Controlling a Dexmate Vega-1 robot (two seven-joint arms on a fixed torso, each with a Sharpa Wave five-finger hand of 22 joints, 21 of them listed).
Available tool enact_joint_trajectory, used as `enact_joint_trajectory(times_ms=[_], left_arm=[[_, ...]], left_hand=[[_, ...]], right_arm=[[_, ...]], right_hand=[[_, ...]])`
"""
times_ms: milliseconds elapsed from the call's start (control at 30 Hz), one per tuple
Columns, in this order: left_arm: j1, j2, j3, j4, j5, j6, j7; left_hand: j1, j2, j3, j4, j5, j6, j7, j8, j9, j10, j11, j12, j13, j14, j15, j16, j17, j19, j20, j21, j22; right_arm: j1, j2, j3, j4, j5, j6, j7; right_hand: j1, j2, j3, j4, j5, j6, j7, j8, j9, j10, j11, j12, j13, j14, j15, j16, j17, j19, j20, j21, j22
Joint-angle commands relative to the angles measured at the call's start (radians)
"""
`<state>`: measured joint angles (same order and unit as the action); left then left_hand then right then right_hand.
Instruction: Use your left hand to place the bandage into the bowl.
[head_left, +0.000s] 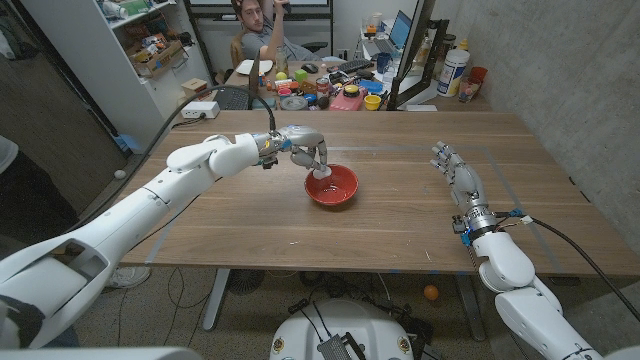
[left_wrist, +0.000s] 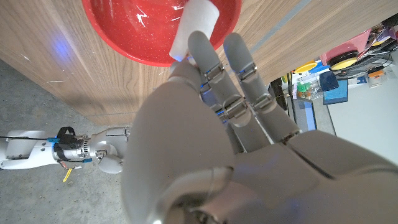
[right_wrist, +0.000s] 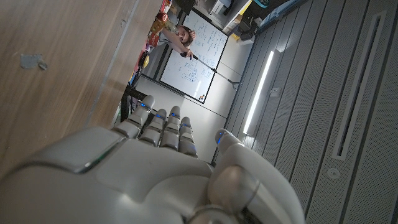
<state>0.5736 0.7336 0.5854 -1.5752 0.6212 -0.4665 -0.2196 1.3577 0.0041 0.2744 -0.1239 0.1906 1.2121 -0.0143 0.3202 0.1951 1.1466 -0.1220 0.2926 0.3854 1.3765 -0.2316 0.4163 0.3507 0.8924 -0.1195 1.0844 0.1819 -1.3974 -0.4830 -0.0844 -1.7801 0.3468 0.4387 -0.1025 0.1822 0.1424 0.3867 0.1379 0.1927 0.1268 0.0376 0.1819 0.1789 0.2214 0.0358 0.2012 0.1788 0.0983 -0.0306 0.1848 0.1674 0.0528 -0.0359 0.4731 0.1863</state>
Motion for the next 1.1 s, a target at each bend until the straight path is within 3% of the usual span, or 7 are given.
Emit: enact_joint_trajectory(times_ms=[33,300,533,667,833,967,1100], left_arm=[[-0.028,-0.03,0.05,0.059,0.027,-0.026,0.02],[-0.038,-0.023,0.06,0.043,0.025,-0.007,-0.029],[-0.041,-0.009,0.067,0.004,0.054,0.033,-0.077],[-0.04,-0.004,0.066,-0.011,0.057,0.049,-0.095],[-0.039,0.005,0.062,-0.03,0.04,0.071,-0.14],[-0.04,0.007,0.056,-0.031,0.008,0.084,-0.171],[-0.042,0.013,0.053,-0.04,0.001,0.09,-0.188]], left_hand=[[0.006,0.008,0.0,0.005,0.002,0.009,-0.001,-0.003,0.0,0.028,-0.023,0.002,0.047,0.001,-0.001,-0.002,0.002,-0.008,-0.06,0.007,-0.001],[0.004,0.009,0.001,0.006,0.002,0.005,-0.002,-0.007,0.0,0.023,-0.024,-0.004,0.048,-0.001,-0.001,-0.004,0.003,-0.012,-0.059,0.007,-0.002],[-0.009,0.007,0.002,0.014,0.003,-0.02,-0.028,-0.021,0.004,0.006,-0.047,-0.027,0.039,-0.039,-0.004,-0.039,-0.015,-0.041,-0.051,-0.009,-0.007],[-0.027,-0.012,-0.002,0.018,0.003,-0.09,-0.043,-0.049,0.012,-0.04,-0.052,-0.067,0.023,-0.086,-0.007,-0.084,-0.037,-0.06,-0.038,-0.019,-0.006],[-0.149,-0.05,-0.041,0.08,0.017,-0.263,-0.046,-0.11,0.018,-0.148,-0.046,-0.115,-0.027,-0.183,-0.002,-0.189,-0.129,-0.1,-0.028,-0.086,-0.013],[-0.234,-0.1,-0.08,0.129,0.04,-0.397,-0.061,-0.127,0.02,-0.262,-0.023,-0.118,-0.074,-0.308,0.007,-0.228,-0.156,-0.112,-0.021,-0.173,-0.019],[-0.264,-0.118,-0.1,0.149,0.053,-0.444,-0.062,-0.128,0.019,-0.301,-0.018,-0.115,-0.095,-0.39,0.013,-0.233,-0.157,-0.19,0.036,-0.244,-0.018]], right_arm=[[-0.003,0.0,0.007,0.006,0.004,0.004,-0.002],[0.006,0.0,0.004,0.009,0.002,-0.001,0.0],[0.009,0.004,0.001,0.013,0.001,0.003,-0.001],[0.008,0.004,0.0,0.013,0.001,0.005,-0.001],[0.009,0.007,-0.001,0.018,0.005,0.014,0.004],[0.009,0.007,-0.004,0.019,0.002,0.014,0.003],[0.007,0.007,-0.006,0.017,0.001,0.015,0.001]], right_hand=[[-0.01,0.021,0.005,-0.004,0.006,0.009,0.0,0.006,0.004,0.007,-0.004,0.005,0.002,0.014,0.0,-0.004,0.003,0.014,-0.022,0.0,0.002],[-0.011,0.02,0.006,-0.003,0.007,0.009,0.0,0.006,0.004,0.007,-0.003,0.005,0.002,0.014,0.001,-0.004,0.003,0.015,-0.021,-0.001,0.002],[-0.012,0.02,0.007,-0.003,0.007,0.009,-0.001,0.006,0.004,0.006,-0.006,0.004,0.002,0.015,0.0,-0.004,0.003,0.015,-0.021,-0.002,0.002],[-0.012,0.02,0.007,-0.003,0.007,0.009,-0.001,0.006,0.004,0.007,-0.004,0.005,0.002,0.015,0.0,-0.004,0.003,0.015,-0.021,-0.002,0.002],[-0.013,0.019,0.007,-0.002,0.007,0.009,-0.002,0.006,0.004,0.007,-0.004,0.004,0.002,0.016,0.0,-0.004,0.003,0.016,-0.022,-0.003,0.002],[-0.014,0.018,0.006,-0.001,0.007,0.01,-0.001,0.006,0.004,0.008,-0.002,0.005,0.002,0.017,0.001,-0.004,0.003,0.017,-0.021,-0.003,0.002],[-0.016,0.017,0.007,0.0,0.007,0.01,-0.002,0.006,0.004,0.007,-0.002,0.004,0.002,0.017,0.001,-0.004,0.003,0.017,-0.022,-0.004,0.002]])
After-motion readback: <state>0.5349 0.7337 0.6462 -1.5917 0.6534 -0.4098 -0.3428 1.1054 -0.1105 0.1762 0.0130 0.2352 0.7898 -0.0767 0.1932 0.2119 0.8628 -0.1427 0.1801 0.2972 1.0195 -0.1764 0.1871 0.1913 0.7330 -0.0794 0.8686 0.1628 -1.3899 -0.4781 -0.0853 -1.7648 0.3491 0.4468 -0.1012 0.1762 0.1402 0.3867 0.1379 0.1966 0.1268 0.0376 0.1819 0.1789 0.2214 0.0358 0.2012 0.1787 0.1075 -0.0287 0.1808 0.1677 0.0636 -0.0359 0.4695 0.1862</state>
